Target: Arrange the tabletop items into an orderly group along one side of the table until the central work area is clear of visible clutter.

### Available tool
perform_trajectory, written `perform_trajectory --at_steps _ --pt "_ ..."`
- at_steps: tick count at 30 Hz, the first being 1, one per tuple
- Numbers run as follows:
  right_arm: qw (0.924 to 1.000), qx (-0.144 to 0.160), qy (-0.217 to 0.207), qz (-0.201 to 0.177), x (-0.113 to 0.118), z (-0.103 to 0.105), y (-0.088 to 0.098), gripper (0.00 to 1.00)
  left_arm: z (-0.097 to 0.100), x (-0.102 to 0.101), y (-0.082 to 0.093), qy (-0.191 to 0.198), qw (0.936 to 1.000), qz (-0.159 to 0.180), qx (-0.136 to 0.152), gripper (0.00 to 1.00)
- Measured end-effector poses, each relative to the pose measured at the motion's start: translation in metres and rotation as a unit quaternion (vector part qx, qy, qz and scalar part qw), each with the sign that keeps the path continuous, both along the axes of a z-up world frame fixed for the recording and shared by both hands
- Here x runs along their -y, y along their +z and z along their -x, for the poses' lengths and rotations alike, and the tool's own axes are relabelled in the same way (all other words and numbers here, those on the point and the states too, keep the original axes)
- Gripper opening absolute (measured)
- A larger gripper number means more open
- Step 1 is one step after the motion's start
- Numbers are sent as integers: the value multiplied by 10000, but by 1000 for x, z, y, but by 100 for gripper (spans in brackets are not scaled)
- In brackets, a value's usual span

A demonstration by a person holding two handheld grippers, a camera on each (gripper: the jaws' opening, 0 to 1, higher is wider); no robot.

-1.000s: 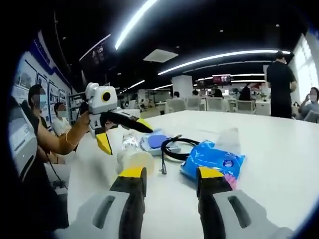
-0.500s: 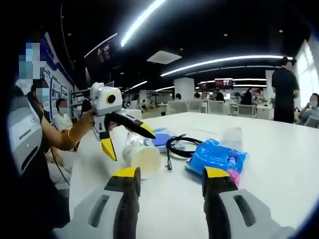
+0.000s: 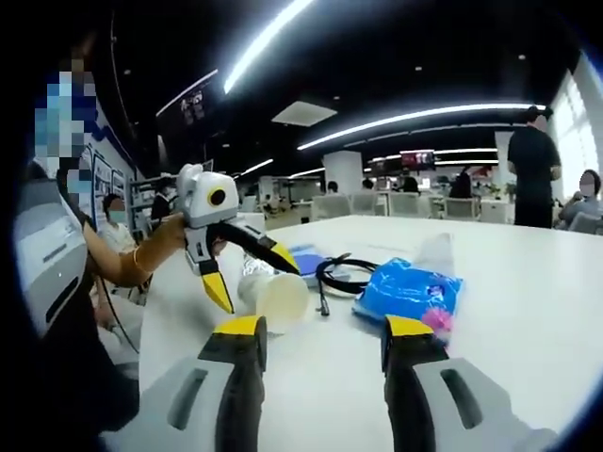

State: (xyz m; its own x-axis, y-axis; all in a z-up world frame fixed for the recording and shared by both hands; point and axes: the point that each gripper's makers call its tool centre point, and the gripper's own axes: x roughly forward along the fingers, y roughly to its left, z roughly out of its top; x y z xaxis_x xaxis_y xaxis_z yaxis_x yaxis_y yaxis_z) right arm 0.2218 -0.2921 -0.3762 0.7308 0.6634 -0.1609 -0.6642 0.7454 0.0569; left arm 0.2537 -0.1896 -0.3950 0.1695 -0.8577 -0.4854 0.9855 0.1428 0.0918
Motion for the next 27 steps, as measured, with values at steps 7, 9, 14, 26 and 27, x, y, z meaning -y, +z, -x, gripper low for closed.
perform_trajectory --at_steps 7,9,14,26,27 --pt "10000 0 -22 -67 3 3 -1 47 -2 3 -4 -18 9999 -128 47 61" --pt "9999 -7 -28 -104 3 4 -1 46 -2 4 -6 -26 9999 -147 40 61" --pt "9998 -49 -28 -184 4 6 -3 46 2 9 -11 -135 9998 -164 -64 61" --pt "9995 -57 -66 -287 7 10 -4 45 2 11 -19 -219 9994 -265 33 47" --pt "9995 -65 -73 -295 7 10 -4 45 2 11 -19 -224 9994 -247 23 47"
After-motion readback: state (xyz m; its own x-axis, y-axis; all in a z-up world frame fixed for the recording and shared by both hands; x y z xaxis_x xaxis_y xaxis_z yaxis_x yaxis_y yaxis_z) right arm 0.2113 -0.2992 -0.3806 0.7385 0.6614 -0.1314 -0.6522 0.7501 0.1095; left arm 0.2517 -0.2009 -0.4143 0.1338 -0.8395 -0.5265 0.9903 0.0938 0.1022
